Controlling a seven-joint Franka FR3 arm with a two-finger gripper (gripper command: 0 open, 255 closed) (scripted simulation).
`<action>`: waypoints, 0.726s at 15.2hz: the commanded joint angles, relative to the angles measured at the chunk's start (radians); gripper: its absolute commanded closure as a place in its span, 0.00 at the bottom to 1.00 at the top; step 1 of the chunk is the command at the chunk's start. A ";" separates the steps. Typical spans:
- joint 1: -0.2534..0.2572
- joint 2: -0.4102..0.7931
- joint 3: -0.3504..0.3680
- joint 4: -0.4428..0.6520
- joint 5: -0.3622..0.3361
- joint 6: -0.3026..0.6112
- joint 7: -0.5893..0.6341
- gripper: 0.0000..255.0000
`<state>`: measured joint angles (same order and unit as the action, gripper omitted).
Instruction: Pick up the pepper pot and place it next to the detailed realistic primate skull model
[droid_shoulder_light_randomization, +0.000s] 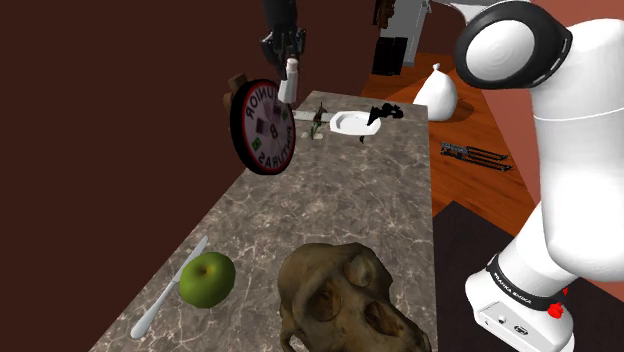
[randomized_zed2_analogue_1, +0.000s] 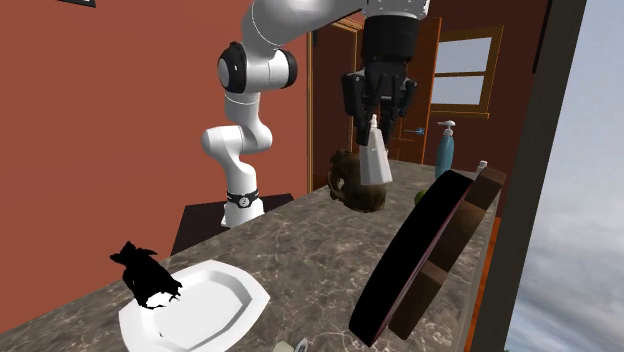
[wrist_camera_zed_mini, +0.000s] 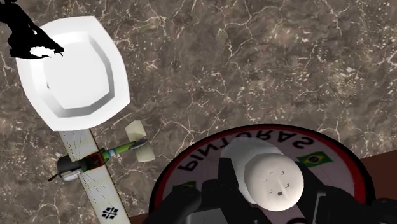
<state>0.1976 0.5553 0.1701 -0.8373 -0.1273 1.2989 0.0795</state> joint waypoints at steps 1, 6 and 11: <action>0.013 0.056 -0.004 0.124 -0.008 -0.068 -0.006 1.00; -0.030 -0.246 0.021 -0.346 0.035 0.099 0.023 1.00; -0.040 -0.489 0.031 -0.673 0.082 0.187 0.040 1.00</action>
<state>0.1569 0.1108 0.1980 -1.4509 -0.0541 1.4701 0.1131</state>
